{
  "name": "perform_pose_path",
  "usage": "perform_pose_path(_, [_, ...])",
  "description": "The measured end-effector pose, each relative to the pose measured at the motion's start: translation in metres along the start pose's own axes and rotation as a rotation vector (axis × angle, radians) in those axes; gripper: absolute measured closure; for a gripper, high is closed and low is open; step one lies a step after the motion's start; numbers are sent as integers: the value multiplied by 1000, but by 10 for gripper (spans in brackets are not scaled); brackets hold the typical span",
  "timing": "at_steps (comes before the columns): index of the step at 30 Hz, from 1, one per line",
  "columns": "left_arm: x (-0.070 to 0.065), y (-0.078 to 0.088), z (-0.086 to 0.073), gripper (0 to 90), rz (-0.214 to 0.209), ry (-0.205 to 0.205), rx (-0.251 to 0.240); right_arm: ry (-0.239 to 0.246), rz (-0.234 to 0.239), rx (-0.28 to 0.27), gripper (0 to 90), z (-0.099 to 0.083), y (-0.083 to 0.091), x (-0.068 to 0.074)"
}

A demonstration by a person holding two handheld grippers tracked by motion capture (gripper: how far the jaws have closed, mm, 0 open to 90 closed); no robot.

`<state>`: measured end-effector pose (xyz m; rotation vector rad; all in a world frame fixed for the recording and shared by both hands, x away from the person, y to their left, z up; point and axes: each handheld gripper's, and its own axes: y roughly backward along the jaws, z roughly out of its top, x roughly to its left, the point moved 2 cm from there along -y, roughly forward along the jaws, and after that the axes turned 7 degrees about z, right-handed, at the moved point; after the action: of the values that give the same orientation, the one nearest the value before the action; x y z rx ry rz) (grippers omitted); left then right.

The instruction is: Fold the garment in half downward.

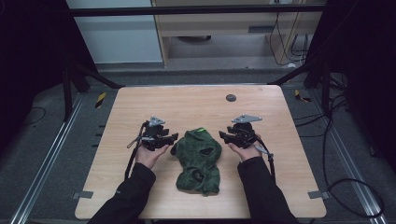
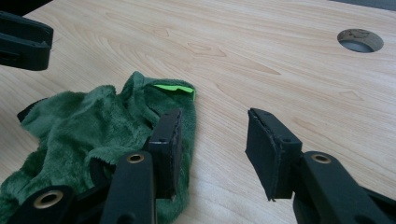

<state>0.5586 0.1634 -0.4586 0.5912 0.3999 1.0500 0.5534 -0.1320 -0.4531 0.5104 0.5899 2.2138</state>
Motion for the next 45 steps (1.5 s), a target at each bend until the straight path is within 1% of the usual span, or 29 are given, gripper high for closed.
perform_pose_path(5, [-1,-11,-2,511,3,1,22,-3,4,14,563,0,-9,0])
perform_pose_path(10, [-2,-20,-5,514,11,-11,42,-2,11,36,564,-3,-17,0])
perform_pose_path(12, [-2,-23,-6,521,13,-18,49,-8,11,39,565,-4,-19,-1])
perform_pose_path(15, [-2,-26,-8,523,15,-16,59,-15,12,43,569,-5,-22,-1])
perform_pose_path(19, [-3,-31,-9,525,15,-10,68,-12,11,54,573,-7,-25,-1])
perform_pose_path(23, [-5,-35,-11,529,13,-22,85,-7,17,73,575,-9,-29,1])
perform_pose_path(27, [-6,-40,-13,540,8,-15,98,-7,20,87,576,-12,-35,1])
perform_pose_path(30, [-6,-43,-15,546,7,-26,114,-7,25,102,577,-14,-39,2])
perform_pose_path(33, [-7,-45,-16,559,3,-24,125,-3,33,124,578,-17,-43,3])
perform_pose_path(36, [-9,-47,-17,578,1,-35,134,-1,34,146,582,-19,-47,3])
perform_pose_path(39, [-11,-49,-19,596,-5,-37,142,-10,34,150,594,-22,-49,3])
perform_pose_path(41, [-11,-49,-19,612,-8,-36,144,-7,31,161,600,-23,-51,2])
perform_pose_path(45, [-12,-50,-20,654,-14,-35,147,-16,37,173,622,-25,-53,1])
